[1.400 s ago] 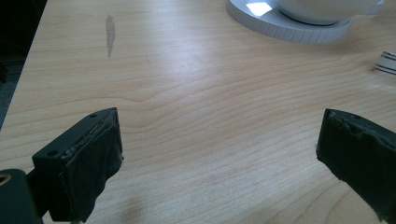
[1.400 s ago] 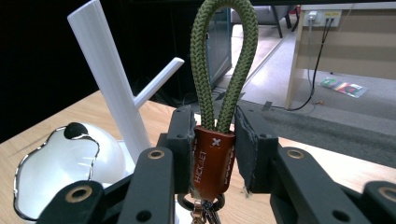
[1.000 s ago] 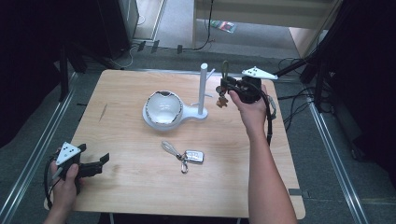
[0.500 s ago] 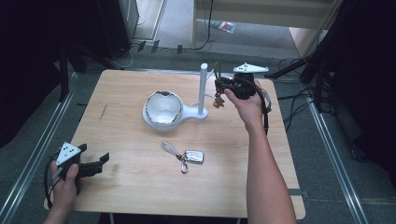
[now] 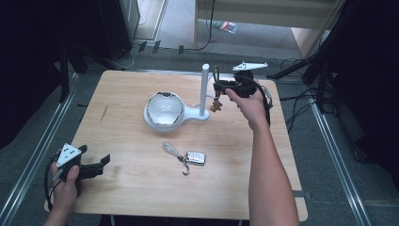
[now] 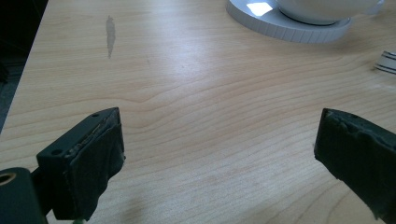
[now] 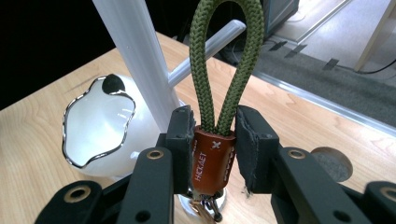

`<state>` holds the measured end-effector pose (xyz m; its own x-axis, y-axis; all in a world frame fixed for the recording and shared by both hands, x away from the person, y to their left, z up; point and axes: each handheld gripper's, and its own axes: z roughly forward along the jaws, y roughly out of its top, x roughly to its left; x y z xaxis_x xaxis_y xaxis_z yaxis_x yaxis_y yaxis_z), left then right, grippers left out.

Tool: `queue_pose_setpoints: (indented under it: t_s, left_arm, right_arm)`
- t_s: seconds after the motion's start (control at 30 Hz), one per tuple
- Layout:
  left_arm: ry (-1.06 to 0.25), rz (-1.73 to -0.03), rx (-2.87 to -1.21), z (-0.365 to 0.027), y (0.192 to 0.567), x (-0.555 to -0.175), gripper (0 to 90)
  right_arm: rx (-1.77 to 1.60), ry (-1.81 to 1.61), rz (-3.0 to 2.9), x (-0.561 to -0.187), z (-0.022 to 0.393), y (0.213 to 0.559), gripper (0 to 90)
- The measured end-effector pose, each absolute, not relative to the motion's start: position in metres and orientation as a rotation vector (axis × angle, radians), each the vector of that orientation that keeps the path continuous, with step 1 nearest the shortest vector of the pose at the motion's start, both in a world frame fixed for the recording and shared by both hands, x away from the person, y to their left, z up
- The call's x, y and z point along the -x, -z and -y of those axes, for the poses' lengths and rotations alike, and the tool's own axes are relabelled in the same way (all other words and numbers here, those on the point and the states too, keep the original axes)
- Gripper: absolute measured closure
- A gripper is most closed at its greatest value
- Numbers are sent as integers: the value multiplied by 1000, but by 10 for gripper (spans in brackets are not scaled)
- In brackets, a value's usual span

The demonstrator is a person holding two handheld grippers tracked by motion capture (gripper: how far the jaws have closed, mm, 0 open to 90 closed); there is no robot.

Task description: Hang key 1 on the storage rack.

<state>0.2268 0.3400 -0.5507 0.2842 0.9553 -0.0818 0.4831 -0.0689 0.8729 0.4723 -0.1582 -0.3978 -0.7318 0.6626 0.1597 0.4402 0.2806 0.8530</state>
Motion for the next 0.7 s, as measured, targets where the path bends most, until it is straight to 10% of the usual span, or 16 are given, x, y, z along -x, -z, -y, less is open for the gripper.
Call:
queue_pose_setpoints:
  t_s: [0.7]
  left_arm:
    - [-683, -1325, -1691, -340, 551, -227, 18]
  right_arm:
    - [-1070, -1470, -2443, -484, 162, 392, 694]
